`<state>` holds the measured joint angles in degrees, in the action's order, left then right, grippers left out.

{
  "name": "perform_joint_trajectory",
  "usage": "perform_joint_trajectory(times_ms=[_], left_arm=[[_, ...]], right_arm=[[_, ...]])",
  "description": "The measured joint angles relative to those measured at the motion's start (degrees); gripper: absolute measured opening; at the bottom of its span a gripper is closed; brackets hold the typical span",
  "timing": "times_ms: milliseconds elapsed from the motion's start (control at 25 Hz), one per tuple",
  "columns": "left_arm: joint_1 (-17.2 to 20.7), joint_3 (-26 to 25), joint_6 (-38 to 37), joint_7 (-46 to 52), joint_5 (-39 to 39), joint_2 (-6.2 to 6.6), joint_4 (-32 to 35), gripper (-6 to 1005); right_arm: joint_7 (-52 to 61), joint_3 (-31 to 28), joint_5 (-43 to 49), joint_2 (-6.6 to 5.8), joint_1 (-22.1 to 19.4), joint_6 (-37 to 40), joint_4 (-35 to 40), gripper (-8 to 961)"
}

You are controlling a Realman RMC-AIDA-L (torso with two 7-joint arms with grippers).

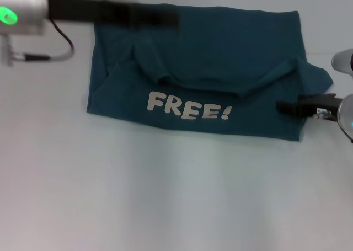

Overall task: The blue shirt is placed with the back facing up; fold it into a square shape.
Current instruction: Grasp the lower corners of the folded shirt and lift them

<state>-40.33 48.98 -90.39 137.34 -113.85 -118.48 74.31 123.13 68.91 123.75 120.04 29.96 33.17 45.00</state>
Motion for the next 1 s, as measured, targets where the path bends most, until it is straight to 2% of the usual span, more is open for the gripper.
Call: perform_joint_trajectory(times_ms=[160,280,360,480,600,720,840,920,1000], left_arm=[[-1.34,3.95,4.09,-1.65,-9.12,0.28,-3.77,365],[-1.39,3.92,8.38,-3.78,-15.53,0.06,-6.20,364],[-1.07,2.89,9.78,-5.31,-16.45,0.08,-8.69,363],[-0.76,-0.15,9.91,-7.08,-14.38,-0.17,-12.14,363],[0.26,-2.43,10.89,-9.52,-11.36,-1.12,-14.54,364],[1.93,-3.30,16.05,-12.64,-10.33,-1.82,-16.80,364],[2.88,-4.17,22.17,-14.21,-9.89,-1.81,-19.73,365],[3.07,-6.72,26.13,-15.43,-7.18,-1.39,-22.88,359],[2.97,-8.86,26.79,-16.92,-4.17,-1.21,-24.57,353]], right_arm=[[0.35,0.00,-0.78,0.14,-0.55,0.27,-1.19,645],[0.35,-0.01,-2.17,0.17,-0.82,0.77,-1.87,645],[0.42,-0.11,-2.89,0.13,-1.00,1.10,-1.89,645],[0.44,-0.25,-3.74,0.09,-1.01,1.38,-1.58,645],[-0.24,-0.23,-4.37,0.05,-0.73,1.25,-1.38,645],[-2.37,-0.28,-4.95,0.03,-0.29,0.73,-1.36,645],[-4.64,-0.42,-6.50,0.00,0.23,0.50,-1.50,645],[-5.08,-0.45,-7.17,-0.11,0.43,0.46,-1.39,644],[-5.53,-0.50,-7.35,-0.18,0.79,0.45,-1.18,644]])
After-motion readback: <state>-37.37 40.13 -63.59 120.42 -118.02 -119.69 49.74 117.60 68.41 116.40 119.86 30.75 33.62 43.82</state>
